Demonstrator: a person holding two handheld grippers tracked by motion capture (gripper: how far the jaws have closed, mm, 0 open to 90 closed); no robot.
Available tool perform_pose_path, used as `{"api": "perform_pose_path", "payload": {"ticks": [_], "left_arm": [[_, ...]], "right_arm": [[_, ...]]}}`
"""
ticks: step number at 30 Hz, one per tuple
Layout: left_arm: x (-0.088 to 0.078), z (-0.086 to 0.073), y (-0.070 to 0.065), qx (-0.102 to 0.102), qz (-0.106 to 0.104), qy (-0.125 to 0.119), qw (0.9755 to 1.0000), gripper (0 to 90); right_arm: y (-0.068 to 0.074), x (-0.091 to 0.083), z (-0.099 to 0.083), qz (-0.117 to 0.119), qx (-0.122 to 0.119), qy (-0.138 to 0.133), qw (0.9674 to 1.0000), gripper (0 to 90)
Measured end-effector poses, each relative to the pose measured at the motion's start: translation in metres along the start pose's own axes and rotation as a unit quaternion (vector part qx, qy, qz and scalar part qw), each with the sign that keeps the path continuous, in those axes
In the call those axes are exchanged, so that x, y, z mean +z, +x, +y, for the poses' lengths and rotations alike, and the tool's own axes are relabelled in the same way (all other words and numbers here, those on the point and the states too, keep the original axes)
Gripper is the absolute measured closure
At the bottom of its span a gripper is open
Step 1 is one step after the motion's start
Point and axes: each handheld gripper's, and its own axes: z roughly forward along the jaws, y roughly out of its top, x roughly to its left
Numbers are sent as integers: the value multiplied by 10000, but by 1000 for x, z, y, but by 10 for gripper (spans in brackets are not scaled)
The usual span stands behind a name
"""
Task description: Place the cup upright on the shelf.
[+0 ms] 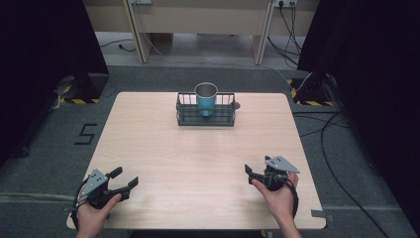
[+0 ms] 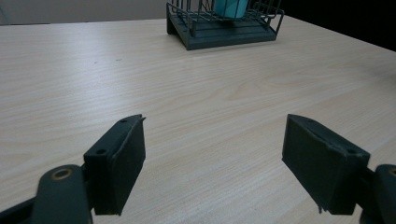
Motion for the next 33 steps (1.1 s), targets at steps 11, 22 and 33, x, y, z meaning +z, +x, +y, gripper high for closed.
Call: {"api": "perform_pose_path", "payload": {"ticks": [11,22,33], "left_arm": [[0,0,0,11,21,2,10000,211],[0,0,0,20,2,-7,10000,211],[0,1,-1,25,-9,-31,10000,211]], "right_arm": [[-4,-19,-35,-26,172,32,9998,179],[0,-36,-53,-61,299,-408,9987,180],[2,-39,-56,-84,279,-474,9985,181]]}}
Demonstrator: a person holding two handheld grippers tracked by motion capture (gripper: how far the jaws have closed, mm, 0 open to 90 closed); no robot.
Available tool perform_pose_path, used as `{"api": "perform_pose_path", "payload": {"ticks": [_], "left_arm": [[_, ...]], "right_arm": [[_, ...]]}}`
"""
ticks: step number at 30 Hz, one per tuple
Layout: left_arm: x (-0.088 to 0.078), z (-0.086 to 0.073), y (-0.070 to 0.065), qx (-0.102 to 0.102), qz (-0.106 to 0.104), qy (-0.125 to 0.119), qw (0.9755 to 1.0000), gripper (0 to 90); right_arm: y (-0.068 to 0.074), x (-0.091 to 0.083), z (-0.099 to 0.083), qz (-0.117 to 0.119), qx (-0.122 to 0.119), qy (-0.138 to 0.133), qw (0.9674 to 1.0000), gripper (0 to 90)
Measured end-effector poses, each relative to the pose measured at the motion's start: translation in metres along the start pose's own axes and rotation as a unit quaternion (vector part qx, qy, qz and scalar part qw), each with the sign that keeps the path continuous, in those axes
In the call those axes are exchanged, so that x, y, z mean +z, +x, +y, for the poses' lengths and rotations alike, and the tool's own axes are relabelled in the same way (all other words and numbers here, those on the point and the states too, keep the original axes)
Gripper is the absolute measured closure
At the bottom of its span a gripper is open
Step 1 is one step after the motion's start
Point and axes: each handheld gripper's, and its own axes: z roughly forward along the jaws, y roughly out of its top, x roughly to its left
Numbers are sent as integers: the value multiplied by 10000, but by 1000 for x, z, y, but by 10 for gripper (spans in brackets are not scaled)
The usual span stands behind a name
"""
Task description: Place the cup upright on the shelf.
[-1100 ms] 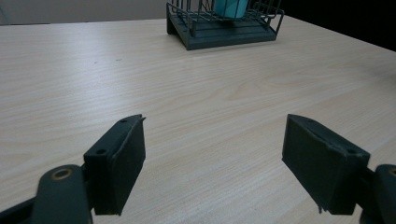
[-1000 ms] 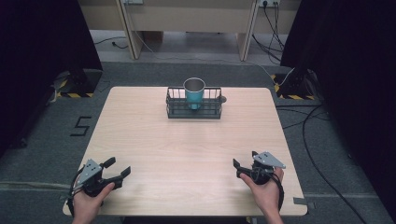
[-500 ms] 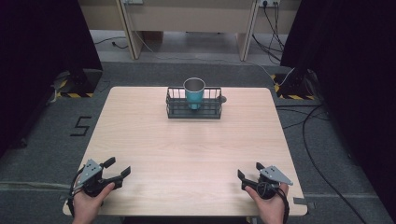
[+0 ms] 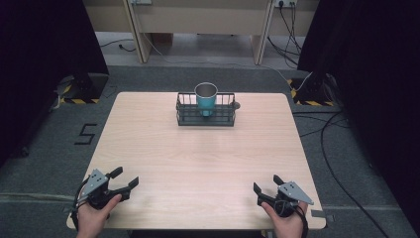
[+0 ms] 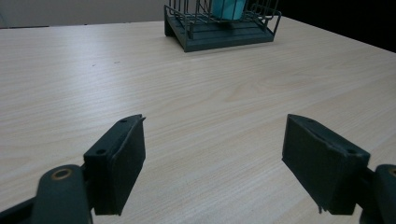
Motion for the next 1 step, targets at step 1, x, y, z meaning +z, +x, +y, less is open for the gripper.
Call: {"api": "perform_pose_path", "payload": {"ticks": [1], "left_arm": [[0,0,0,-3,6,-1,10000,211]], "right_arm": [[-1,0,0,5,13,13,10000,181]]}}
